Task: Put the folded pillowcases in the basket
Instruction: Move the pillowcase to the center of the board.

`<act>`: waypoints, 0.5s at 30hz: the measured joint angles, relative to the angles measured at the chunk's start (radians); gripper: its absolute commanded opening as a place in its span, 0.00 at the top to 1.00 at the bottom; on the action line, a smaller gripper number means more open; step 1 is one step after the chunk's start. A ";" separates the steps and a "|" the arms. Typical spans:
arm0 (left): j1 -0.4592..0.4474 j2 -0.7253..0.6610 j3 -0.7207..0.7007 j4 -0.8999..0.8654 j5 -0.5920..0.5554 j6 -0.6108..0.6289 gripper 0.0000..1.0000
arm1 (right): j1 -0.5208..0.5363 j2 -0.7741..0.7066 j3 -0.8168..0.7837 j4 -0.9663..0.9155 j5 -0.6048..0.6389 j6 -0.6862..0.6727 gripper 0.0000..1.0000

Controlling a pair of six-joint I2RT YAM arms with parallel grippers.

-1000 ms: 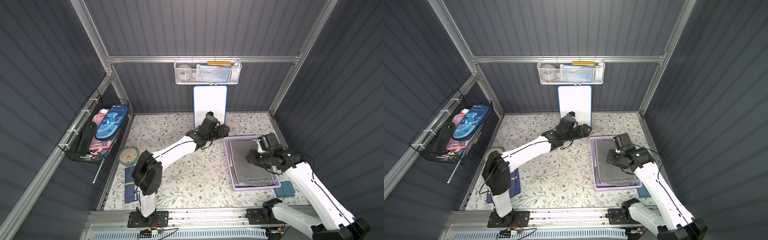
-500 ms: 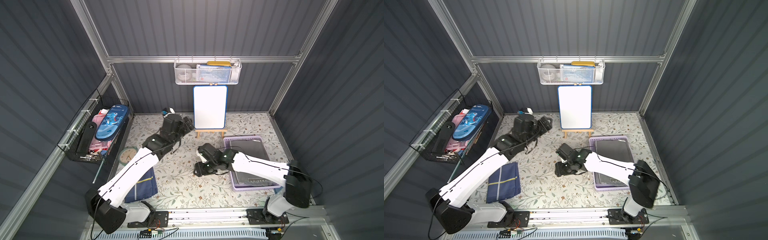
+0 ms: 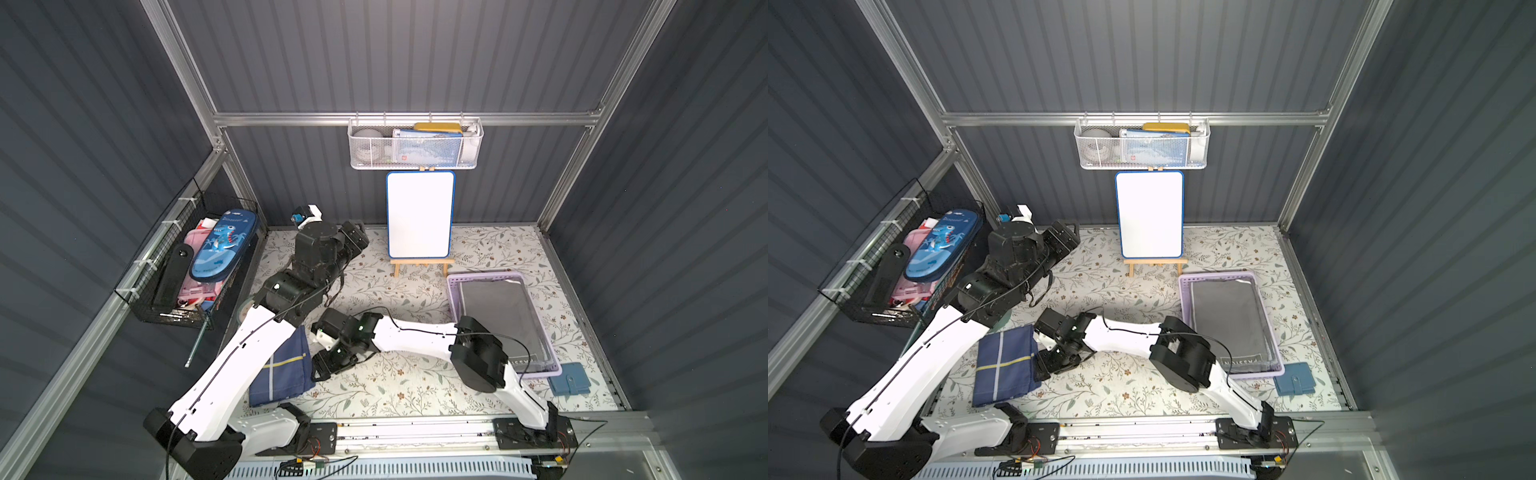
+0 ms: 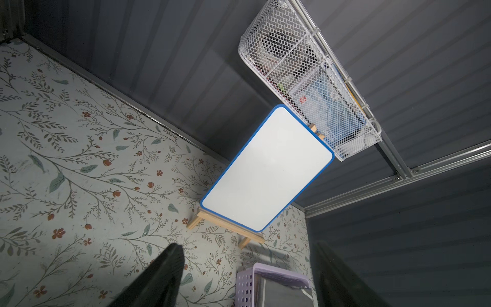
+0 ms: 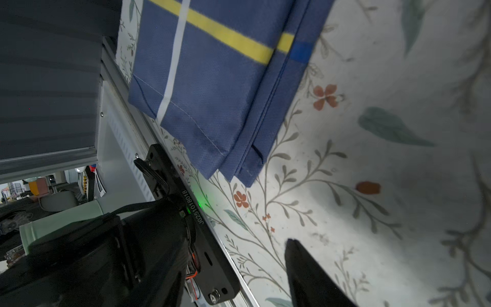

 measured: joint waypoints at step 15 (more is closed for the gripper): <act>0.000 -0.022 -0.055 -0.011 0.001 0.000 0.20 | 0.024 0.235 0.311 -0.116 -0.060 0.067 0.44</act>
